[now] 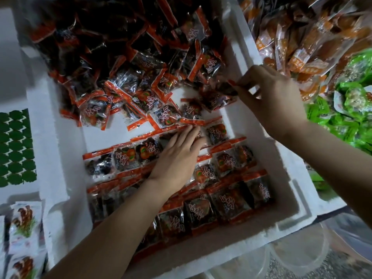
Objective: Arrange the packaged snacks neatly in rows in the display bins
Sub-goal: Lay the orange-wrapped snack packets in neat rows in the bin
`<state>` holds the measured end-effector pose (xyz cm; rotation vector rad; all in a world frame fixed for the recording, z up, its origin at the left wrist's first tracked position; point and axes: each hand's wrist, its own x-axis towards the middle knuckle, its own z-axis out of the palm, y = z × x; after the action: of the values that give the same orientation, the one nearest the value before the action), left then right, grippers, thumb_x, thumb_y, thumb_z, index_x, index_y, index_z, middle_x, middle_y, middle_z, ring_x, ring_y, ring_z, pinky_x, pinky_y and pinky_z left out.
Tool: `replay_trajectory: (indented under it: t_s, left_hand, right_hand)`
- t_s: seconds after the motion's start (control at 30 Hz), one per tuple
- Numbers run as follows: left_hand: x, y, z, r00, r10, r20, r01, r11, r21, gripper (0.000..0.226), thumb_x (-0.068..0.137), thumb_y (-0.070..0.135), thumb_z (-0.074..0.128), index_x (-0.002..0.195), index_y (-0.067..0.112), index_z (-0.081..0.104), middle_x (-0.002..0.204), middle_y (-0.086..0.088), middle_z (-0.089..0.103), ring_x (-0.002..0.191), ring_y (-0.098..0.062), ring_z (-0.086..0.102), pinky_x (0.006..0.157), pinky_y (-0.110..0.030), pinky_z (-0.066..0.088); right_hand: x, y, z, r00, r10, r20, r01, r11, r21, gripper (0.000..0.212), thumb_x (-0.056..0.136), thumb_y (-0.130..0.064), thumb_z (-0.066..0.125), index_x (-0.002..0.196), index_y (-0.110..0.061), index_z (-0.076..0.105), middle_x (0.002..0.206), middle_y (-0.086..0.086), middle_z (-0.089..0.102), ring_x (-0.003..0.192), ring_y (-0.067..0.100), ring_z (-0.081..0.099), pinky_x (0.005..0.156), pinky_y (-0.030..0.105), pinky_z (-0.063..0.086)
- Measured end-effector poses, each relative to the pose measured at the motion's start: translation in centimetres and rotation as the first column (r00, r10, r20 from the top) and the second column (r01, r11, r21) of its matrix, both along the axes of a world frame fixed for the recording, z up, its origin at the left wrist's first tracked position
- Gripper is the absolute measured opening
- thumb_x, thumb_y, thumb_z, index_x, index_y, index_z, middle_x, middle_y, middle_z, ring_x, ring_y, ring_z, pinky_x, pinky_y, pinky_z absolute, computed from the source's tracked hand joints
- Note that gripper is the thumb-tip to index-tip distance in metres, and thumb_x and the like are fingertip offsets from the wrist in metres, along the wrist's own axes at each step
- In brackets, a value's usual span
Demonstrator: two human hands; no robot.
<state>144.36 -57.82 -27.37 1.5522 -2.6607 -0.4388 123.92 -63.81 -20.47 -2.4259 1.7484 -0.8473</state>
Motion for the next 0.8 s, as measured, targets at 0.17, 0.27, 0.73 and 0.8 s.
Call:
replay_trajectory:
  t_s: [0.17,0.27,0.73,0.8]
  left_hand:
    - [-2.9,-0.6,0.1,0.991,-0.135,0.013,0.135,0.991,0.016,0.05,0.105,0.023,0.024,0.152,0.022,0.006,0.159,0.002,-0.008,0.145,-0.015,-0.015,0.111,-0.029,-0.018]
    - [-3.4,-1.2,-0.4,0.986,-0.152,0.075,0.151,0.988,0.015,0.051,0.105,0.028,0.018,0.152,0.022,0.001,0.159,0.003,-0.01,0.144,-0.017,-0.016,0.111,-0.031,-0.021]
    - [-2.2,-1.2,-1.2,0.967,-0.192,0.165,0.192,0.981,0.019,0.052,0.105,0.025,0.021,0.134,0.024,-0.022,0.139,0.008,-0.028,0.131,-0.013,-0.035,0.112,-0.038,-0.023]
    - [-2.2,-1.2,-1.2,0.971,-0.19,0.144,0.189,0.982,0.021,0.053,0.105,0.026,0.022,0.137,0.025,-0.021,0.141,0.008,-0.03,0.133,-0.012,-0.034,0.112,-0.036,-0.024]
  right_hand:
    - [-1.4,1.1,-1.2,0.97,0.073,-0.232,-0.072,0.997,0.012,0.012,0.086,-0.017,0.053,0.085,-0.006,0.06,0.079,0.01,0.063,0.069,0.031,0.061,0.05,0.034,0.047]
    - [-1.2,1.8,-2.3,0.915,0.176,-0.362,-0.18,0.983,0.022,0.004,0.079,-0.007,0.06,0.076,-0.006,0.058,0.067,0.01,0.059,0.056,0.027,0.059,0.044,0.027,0.042]
    - [1.3,3.3,-5.9,0.774,0.187,-0.605,-0.026,0.964,0.265,0.047,0.078,-0.005,0.028,0.101,-0.002,0.069,0.115,0.019,0.065,0.09,0.033,0.064,0.052,0.032,0.053]
    - [1.2,3.8,-6.1,0.755,0.2,-0.624,0.007,0.95,0.313,0.049,0.089,0.0,0.026,0.135,-0.002,0.044,0.15,0.019,0.029,0.123,0.036,0.045,0.082,0.04,0.051]
